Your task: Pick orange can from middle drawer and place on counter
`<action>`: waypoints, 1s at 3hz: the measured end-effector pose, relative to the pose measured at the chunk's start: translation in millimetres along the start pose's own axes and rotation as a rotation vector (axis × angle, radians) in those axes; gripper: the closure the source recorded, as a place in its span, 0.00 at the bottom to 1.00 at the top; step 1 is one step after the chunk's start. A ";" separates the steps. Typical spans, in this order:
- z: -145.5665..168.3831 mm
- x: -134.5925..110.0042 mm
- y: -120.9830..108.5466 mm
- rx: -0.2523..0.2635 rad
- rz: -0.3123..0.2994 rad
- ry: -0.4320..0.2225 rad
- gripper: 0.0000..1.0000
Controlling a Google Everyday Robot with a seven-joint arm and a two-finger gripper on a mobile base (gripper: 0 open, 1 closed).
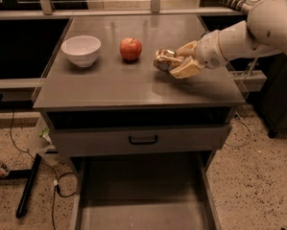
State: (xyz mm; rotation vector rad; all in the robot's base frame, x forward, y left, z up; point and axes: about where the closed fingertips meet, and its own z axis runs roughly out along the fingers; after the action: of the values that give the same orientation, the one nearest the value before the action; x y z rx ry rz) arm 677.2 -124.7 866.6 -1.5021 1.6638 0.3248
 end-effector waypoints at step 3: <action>0.1 0.0 0.0 0.000 0.000 0.000 0.00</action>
Offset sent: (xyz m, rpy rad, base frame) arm 0.0000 0.0000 0.0000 0.0000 0.0000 0.0000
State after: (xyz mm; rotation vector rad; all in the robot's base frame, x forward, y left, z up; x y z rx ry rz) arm 677.2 -124.7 866.5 -1.5021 1.6638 0.3250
